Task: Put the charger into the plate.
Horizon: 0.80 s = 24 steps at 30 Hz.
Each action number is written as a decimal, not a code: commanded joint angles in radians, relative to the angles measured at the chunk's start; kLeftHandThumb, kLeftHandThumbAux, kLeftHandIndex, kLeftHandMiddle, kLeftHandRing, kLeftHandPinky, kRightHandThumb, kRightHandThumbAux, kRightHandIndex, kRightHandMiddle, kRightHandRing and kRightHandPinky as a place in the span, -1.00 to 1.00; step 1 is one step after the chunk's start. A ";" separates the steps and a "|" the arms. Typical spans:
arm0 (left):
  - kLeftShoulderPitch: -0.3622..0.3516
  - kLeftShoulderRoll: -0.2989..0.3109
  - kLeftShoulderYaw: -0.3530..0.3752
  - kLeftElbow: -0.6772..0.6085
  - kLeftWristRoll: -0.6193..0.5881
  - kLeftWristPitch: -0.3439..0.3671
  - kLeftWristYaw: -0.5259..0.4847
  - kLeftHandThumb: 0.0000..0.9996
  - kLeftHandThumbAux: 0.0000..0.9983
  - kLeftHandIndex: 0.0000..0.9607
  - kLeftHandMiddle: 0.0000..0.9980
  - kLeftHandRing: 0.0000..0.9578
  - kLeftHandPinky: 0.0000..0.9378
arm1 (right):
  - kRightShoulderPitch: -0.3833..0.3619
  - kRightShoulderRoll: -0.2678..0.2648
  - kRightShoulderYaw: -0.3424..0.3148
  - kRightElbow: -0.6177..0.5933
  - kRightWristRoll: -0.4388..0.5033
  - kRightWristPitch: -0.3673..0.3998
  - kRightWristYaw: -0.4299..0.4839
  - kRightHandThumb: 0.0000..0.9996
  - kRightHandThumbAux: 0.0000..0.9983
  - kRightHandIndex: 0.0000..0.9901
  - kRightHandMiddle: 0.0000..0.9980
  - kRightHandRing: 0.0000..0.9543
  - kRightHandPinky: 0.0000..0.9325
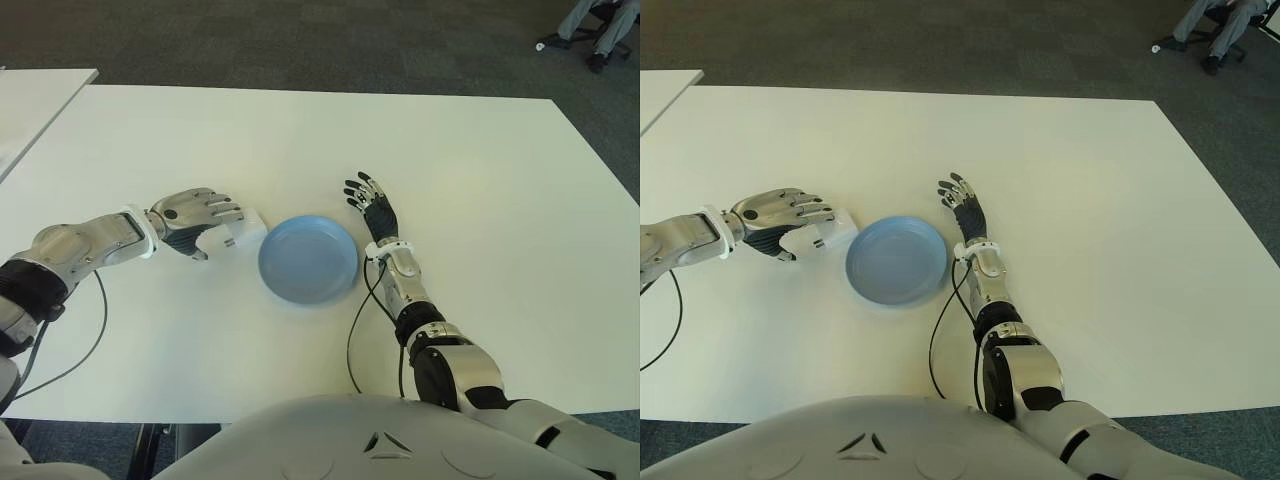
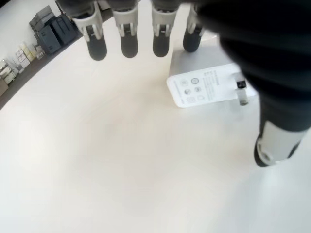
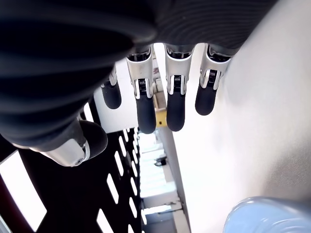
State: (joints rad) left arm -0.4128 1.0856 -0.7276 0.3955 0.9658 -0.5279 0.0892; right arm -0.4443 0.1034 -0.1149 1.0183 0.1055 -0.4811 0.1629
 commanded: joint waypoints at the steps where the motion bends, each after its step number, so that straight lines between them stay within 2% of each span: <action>1: 0.111 0.014 0.007 -0.044 0.004 -0.027 -0.108 -1.00 0.08 -0.90 -0.88 -0.97 -1.00 | 0.039 0.027 -0.010 0.038 0.012 0.027 -0.007 -1.00 0.04 -0.77 -0.49 -0.55 -0.66; 18: 0.272 0.041 0.163 -0.143 -0.031 -0.023 -0.129 -1.00 0.03 -0.90 -0.87 -0.96 -1.00 | 0.039 0.017 -0.015 0.039 0.015 0.032 0.000 -1.00 0.02 -0.76 -0.48 -0.55 -0.62; 24: 0.325 0.058 0.244 -0.176 -0.068 -0.025 -0.100 -1.00 -0.01 -0.92 -0.87 -0.96 -1.00 | 0.036 0.017 -0.020 0.042 0.014 0.033 0.003 -1.00 0.02 -0.77 -0.48 -0.54 -0.62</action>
State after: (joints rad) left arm -0.1511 1.1269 -0.4838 0.2219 0.8928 -0.5299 0.0207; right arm -0.4442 0.1027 -0.1268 1.0240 0.1058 -0.4889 0.1700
